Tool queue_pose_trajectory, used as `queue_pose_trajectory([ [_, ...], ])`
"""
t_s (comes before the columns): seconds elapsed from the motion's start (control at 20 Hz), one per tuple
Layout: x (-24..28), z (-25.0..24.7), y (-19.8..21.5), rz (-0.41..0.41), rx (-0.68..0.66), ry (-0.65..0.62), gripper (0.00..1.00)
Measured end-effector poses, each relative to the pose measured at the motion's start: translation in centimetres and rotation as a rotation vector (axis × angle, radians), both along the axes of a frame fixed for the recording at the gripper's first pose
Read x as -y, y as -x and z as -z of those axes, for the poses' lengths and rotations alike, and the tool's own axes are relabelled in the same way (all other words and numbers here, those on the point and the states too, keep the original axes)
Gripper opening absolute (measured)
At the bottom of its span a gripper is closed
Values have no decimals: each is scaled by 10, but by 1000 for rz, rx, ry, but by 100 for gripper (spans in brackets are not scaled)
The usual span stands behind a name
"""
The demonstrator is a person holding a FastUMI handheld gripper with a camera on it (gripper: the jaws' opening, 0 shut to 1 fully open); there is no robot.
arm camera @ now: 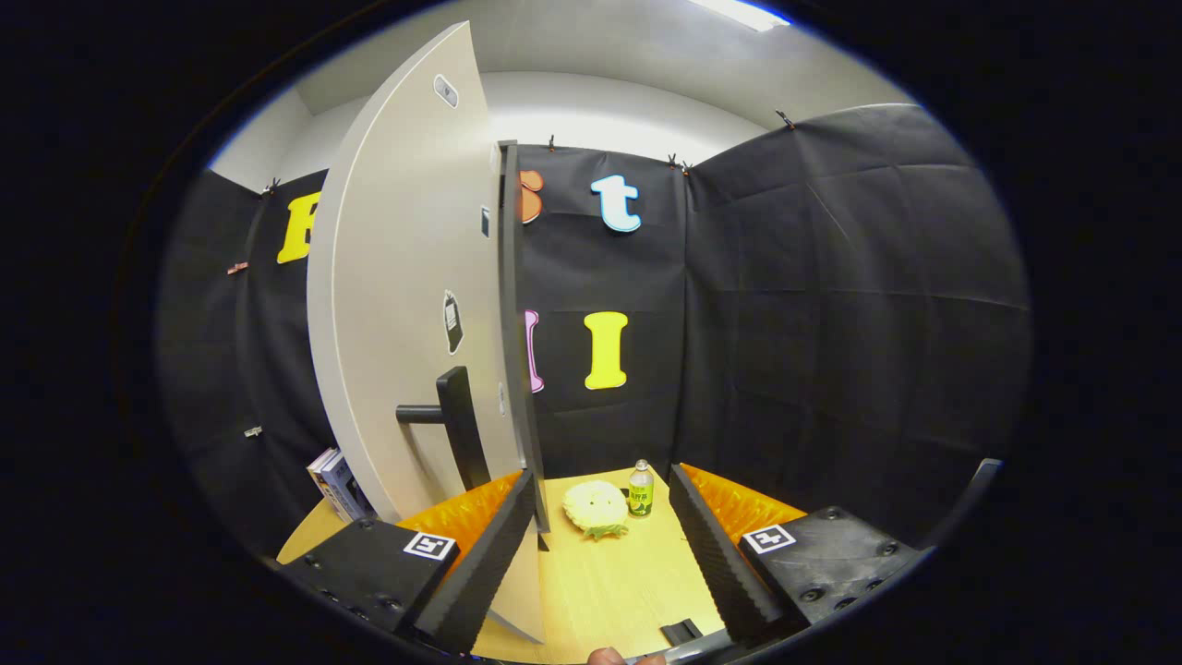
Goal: Open the shoe cabinet door, grab the shoes and put them into the shoe cabinet, then close the shoe cabinet door.
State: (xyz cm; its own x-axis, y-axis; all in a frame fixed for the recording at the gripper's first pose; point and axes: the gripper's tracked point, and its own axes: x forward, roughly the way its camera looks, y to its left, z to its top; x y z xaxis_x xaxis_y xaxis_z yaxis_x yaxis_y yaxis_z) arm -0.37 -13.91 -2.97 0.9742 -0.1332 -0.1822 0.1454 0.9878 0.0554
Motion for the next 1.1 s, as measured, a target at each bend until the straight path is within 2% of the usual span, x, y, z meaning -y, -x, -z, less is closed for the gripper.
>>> queue_pose_trajectory([
  [0.4,-100,1,-12,-77,-7,1,97],
  [0.75,-179,8,-48,-156,-5,-48,97],
  [1.1,-218,22,-88,-183,-13,-14,97],
])
